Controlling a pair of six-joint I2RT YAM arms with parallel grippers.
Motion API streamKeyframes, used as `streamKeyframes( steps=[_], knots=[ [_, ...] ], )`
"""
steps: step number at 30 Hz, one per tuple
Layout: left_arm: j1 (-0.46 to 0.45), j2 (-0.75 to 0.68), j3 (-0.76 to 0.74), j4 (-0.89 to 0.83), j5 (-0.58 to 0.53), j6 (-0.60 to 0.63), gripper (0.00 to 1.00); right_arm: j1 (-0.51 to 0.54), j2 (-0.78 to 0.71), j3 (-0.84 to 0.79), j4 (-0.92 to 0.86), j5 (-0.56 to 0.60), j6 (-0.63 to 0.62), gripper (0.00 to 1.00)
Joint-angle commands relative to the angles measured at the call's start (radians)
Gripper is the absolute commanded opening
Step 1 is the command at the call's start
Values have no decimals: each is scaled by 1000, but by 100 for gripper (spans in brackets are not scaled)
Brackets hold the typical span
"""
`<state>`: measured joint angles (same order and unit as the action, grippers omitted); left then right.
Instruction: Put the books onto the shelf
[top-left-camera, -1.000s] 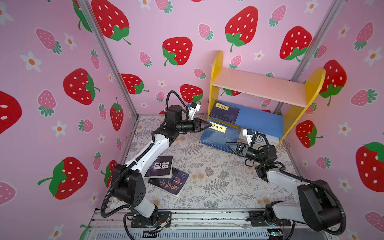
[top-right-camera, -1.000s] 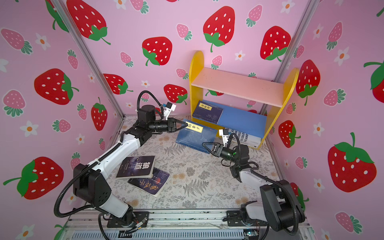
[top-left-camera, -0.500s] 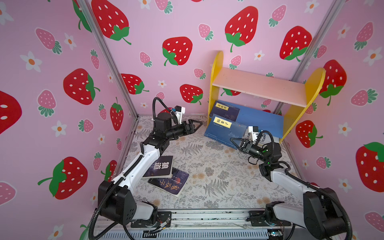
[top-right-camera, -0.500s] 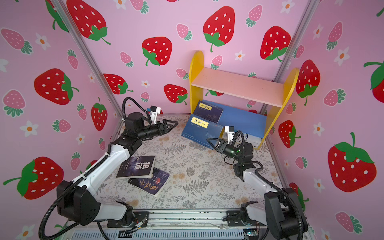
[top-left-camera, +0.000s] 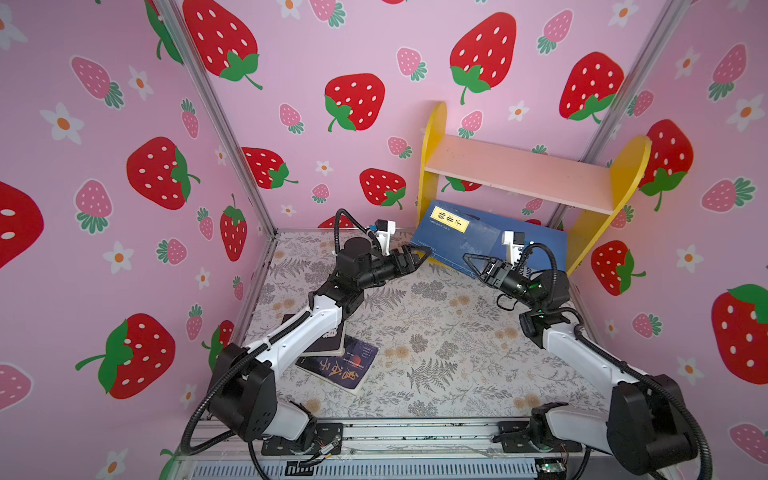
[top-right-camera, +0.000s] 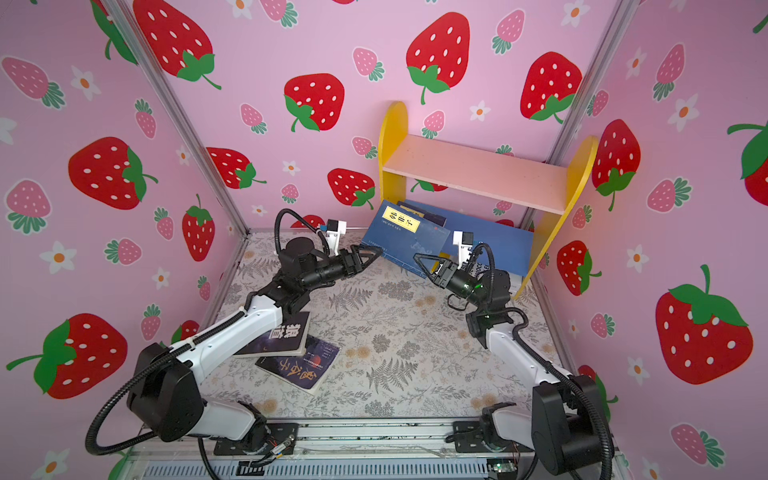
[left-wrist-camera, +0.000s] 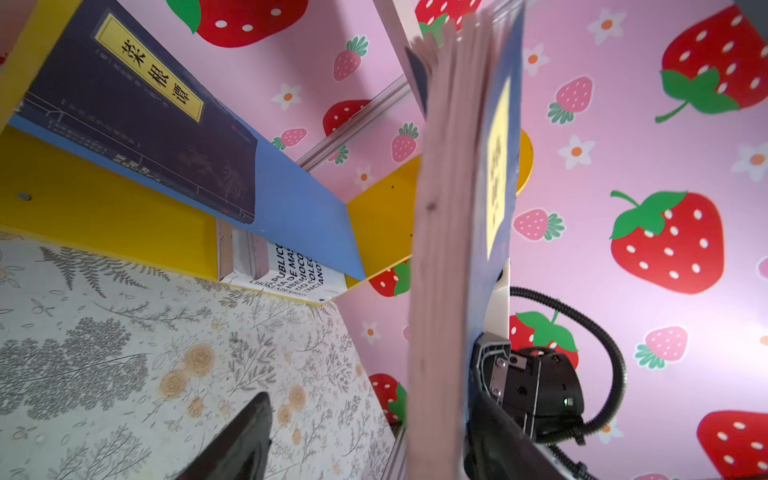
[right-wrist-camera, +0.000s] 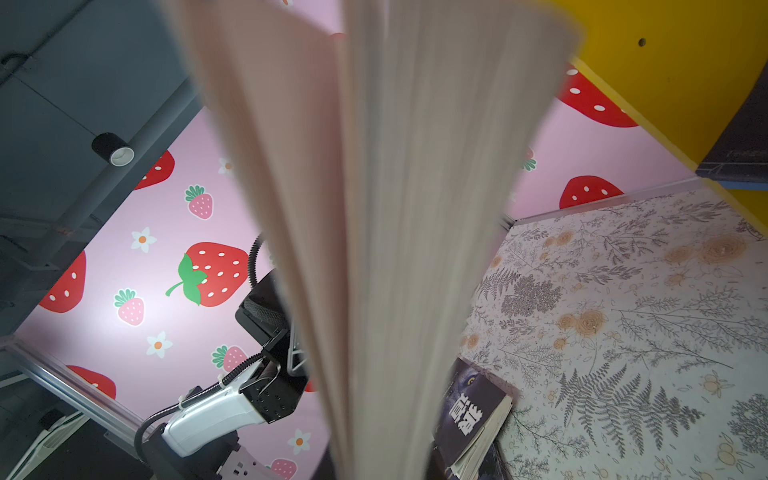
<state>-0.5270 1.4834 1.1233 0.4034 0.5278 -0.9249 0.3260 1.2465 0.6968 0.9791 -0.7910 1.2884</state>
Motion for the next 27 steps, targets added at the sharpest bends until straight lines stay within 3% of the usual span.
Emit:
streamKeyframes(
  steps=[1, 4, 11, 14, 15, 20, 27],
  knots=[
    [-28, 28, 70, 145, -59, -77, 60, 4, 4, 47, 55, 19, 22, 10],
    [-41, 55, 73, 188, -95, -107, 43, 5, 14, 49, 50, 29, 20, 11],
    [-43, 131, 85, 222, -156, -171, 14, 5, 28, 24, 4, 73, -14, 17],
    [-43, 183, 121, 225, -166, -186, 9, 2, 47, 32, -39, 96, -48, 31],
    [-42, 204, 137, 230, -170, -192, 0, -2, 53, 37, -61, 110, -65, 38],
    [-33, 319, 237, 230, -195, -218, 0, -42, 85, 81, -210, 194, -176, 63],
    [-21, 530, 477, 209, -210, -261, 0, -115, 145, 141, -393, 382, -334, 71]
  ],
)
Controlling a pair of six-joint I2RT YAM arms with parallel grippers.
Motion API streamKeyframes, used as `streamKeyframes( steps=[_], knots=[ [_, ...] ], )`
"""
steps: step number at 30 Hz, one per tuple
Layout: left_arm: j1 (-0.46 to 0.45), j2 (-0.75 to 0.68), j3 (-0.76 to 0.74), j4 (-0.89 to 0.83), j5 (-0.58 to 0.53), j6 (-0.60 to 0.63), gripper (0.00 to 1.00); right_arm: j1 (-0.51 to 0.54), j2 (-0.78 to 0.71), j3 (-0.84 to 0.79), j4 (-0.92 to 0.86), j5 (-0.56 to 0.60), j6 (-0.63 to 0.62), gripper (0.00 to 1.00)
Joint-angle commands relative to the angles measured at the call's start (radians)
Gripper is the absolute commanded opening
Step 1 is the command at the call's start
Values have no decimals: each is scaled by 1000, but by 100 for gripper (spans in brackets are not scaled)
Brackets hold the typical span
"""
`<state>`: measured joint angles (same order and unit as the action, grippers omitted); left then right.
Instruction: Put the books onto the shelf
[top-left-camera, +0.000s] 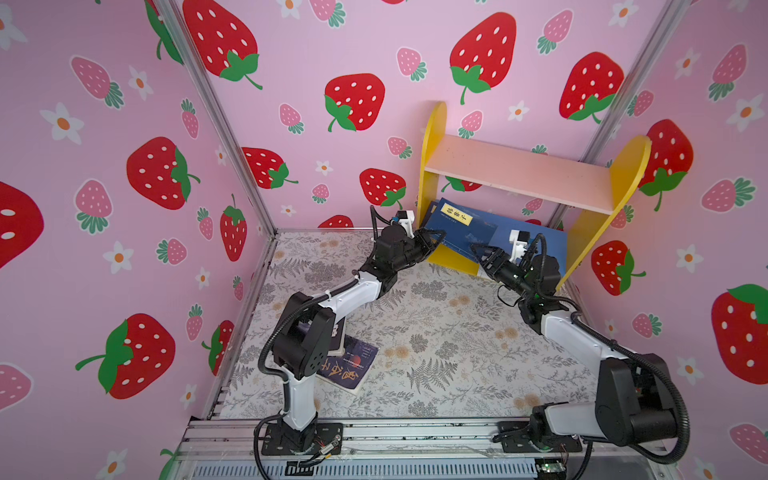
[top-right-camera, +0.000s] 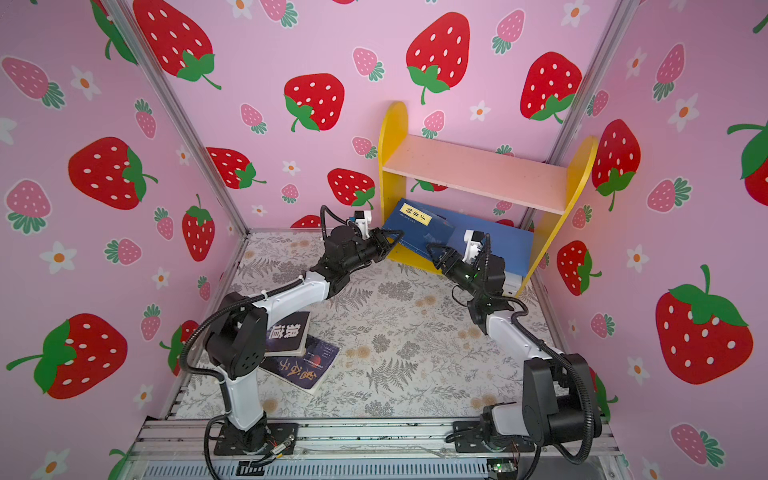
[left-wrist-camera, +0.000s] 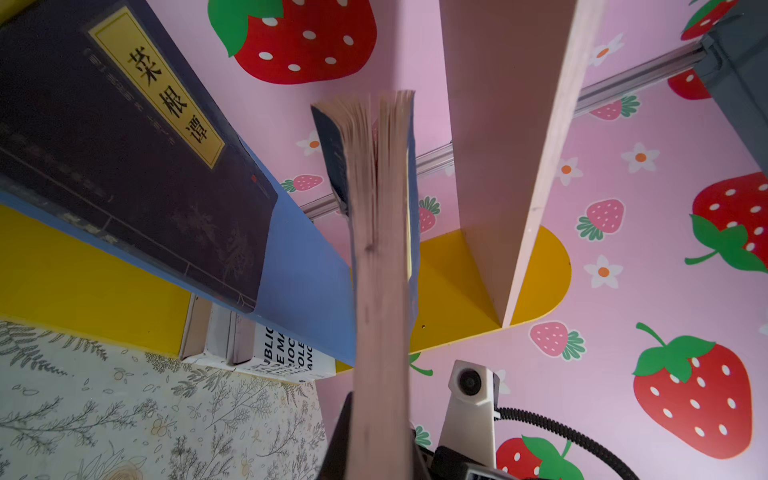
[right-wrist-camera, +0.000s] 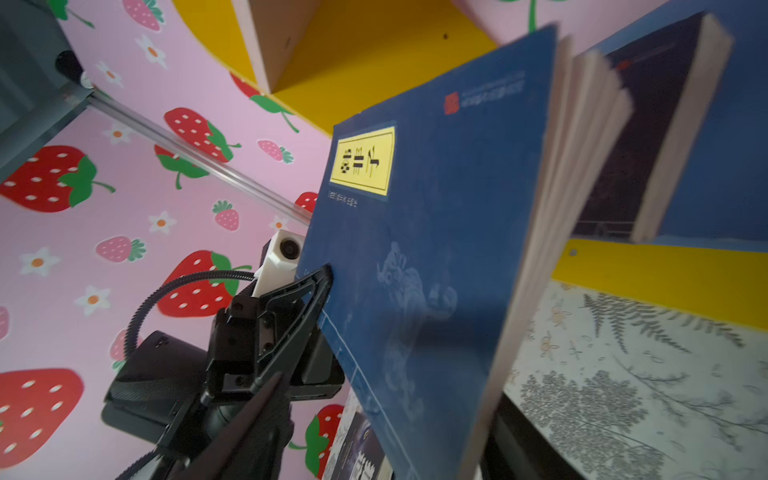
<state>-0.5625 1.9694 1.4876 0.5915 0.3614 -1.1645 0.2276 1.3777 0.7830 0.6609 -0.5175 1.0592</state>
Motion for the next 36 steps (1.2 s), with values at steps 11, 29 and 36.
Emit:
streamKeyframes(
  steps=[11, 29, 36],
  knots=[
    [53, 256, 417, -150, 8, 33, 0, -33, 218, 239, -167, 256, -287, 67],
    [72, 415, 597, -162, 40, -2, 0, -31, 436, 362, -36, 211, -240, 65],
    [72, 437, 608, -148, 40, -14, 0, -30, 500, 408, -51, 220, -210, 63]
  ],
)
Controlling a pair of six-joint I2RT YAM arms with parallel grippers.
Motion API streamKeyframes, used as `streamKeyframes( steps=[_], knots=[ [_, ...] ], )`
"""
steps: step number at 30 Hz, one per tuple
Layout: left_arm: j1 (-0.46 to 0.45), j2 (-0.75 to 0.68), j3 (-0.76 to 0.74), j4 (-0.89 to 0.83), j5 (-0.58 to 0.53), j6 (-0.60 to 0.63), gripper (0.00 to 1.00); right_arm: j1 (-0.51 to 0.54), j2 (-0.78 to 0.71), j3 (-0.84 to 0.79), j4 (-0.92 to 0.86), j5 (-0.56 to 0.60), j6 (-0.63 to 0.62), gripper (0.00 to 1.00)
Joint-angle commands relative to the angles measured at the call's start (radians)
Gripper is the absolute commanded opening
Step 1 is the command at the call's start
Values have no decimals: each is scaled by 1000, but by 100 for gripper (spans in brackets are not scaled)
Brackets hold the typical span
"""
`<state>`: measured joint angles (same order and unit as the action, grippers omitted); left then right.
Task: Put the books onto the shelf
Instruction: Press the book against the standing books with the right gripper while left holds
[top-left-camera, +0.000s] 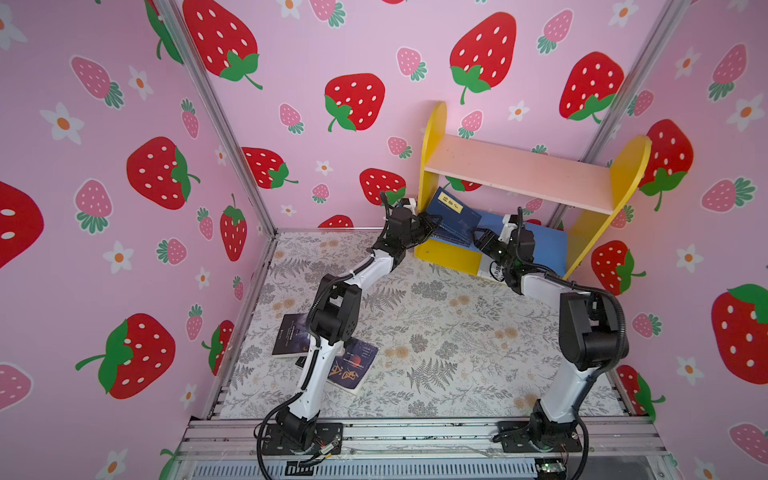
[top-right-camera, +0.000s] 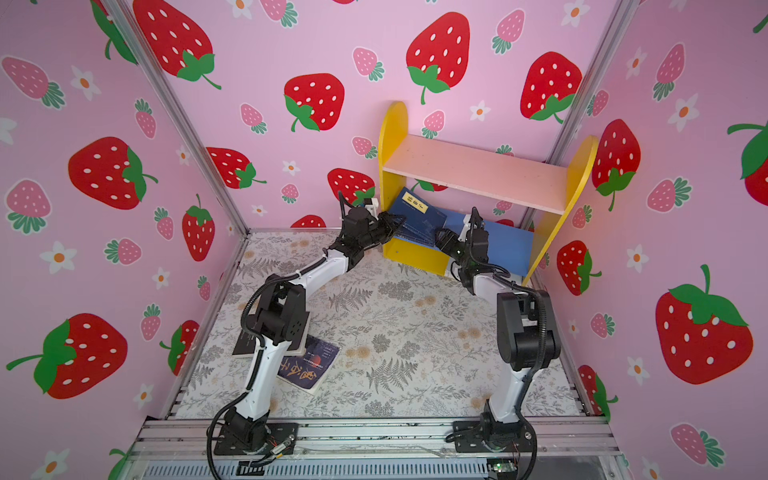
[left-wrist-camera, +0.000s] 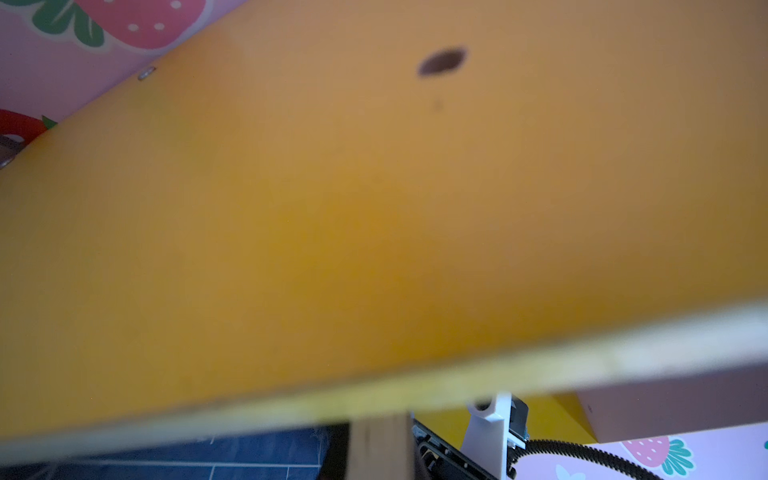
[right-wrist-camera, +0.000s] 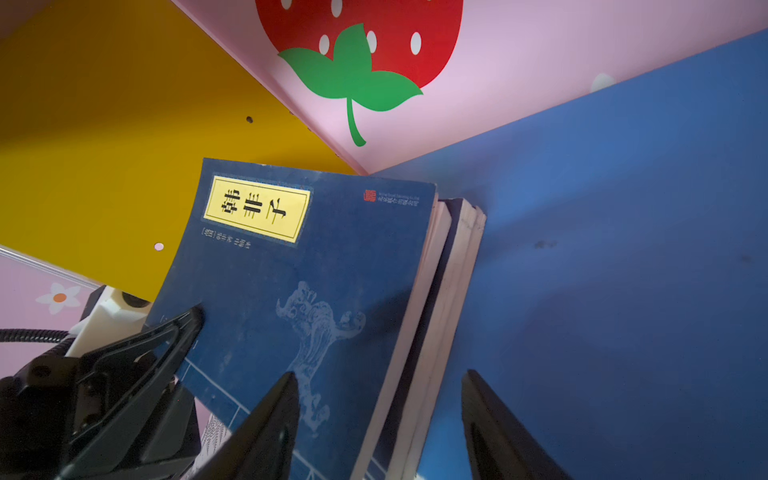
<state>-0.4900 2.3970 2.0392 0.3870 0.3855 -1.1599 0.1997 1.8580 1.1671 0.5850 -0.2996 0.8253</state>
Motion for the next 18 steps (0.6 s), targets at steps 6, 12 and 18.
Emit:
streamKeyframes(
  steps=[6, 12, 18],
  knots=[
    [-1, 17, 56, 53, 18, -16, 0, 4, 55, 57, 30, 5, 31, 61],
    [-1, 33, 63, 48, 9, -21, 0, 18, 84, 86, 29, 8, 32, 59],
    [0, 42, 64, 41, 6, -22, 0, 34, 103, 121, -25, 43, 6, 55]
  ],
)
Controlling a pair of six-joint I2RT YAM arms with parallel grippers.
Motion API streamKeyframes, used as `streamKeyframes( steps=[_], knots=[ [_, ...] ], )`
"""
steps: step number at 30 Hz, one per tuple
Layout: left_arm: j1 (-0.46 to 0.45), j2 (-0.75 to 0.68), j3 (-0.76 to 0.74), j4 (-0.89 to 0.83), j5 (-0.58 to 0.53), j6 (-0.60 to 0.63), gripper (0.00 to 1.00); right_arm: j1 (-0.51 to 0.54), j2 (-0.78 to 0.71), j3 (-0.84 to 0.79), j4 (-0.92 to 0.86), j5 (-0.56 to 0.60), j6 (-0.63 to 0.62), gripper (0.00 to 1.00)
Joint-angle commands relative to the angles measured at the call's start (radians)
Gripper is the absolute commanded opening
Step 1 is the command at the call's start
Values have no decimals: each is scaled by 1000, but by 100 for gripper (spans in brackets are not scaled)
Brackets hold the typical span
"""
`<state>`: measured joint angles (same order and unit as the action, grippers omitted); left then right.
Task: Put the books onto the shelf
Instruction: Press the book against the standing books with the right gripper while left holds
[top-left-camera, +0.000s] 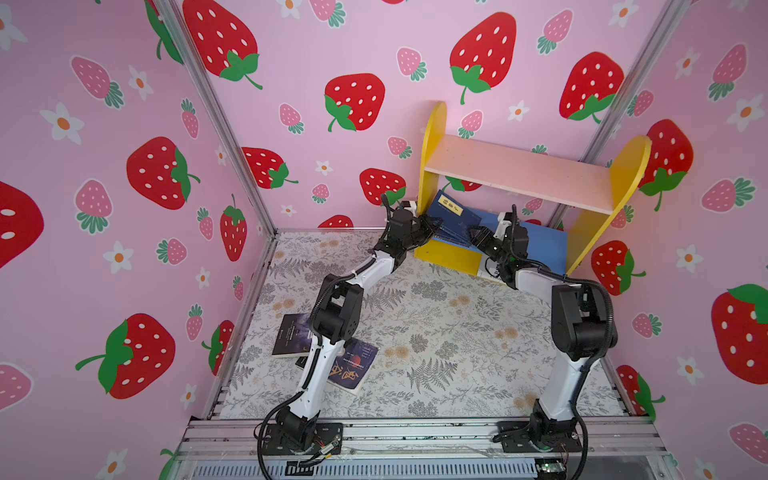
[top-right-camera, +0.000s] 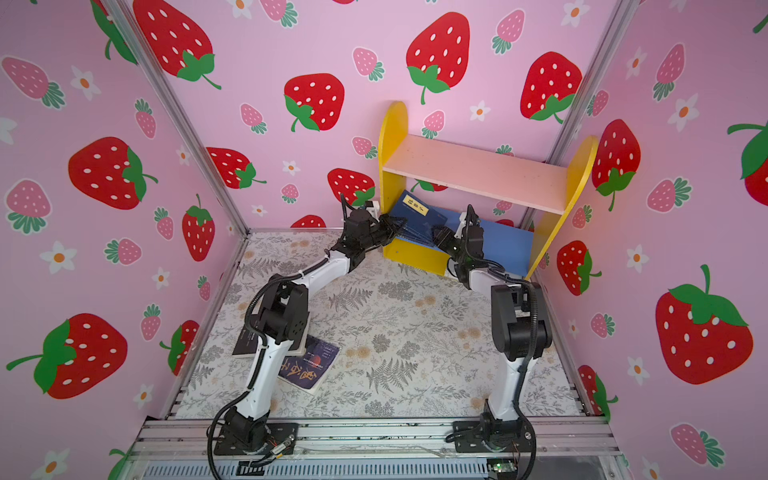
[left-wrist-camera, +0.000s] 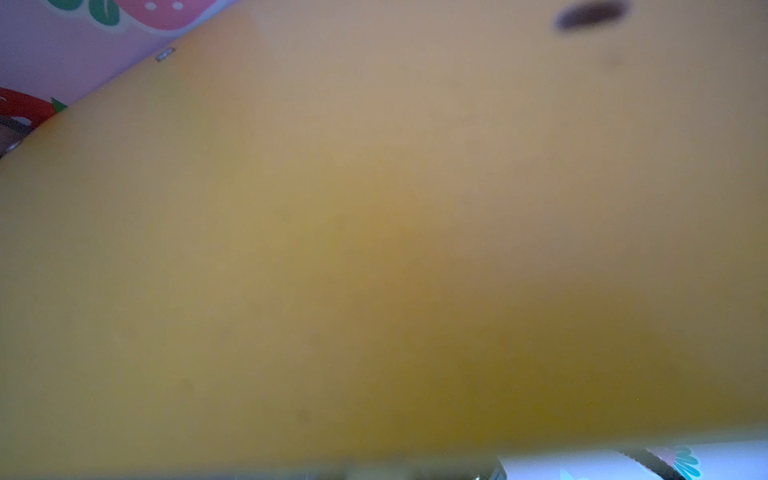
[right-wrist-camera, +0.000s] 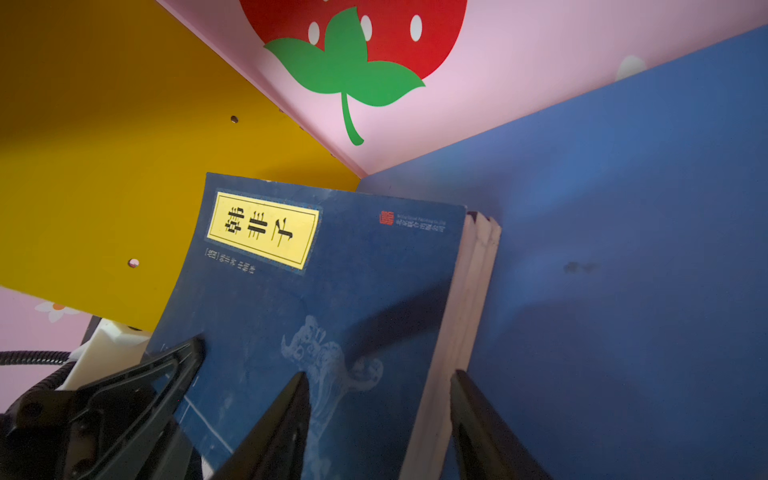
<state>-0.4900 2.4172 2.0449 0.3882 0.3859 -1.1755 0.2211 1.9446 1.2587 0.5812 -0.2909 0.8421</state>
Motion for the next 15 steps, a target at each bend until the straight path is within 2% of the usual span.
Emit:
streamKeyframes(
  steps=[1, 12, 14, 15],
  knots=[
    [-1, 23, 58, 38, 6, -6, 0, 15, 21, 36, -34, 44, -16, 55],
    [3, 18, 33, 34, -5, -12, 0, 71, 54, 112, -222, 193, -150, 52],
    [3, 17, 29, 27, -7, -14, 4, 76, 63, 115, -234, 204, -153, 52],
    [5, 16, 32, 22, -7, -14, 11, 78, 66, 116, -236, 208, -153, 52]
  ],
)
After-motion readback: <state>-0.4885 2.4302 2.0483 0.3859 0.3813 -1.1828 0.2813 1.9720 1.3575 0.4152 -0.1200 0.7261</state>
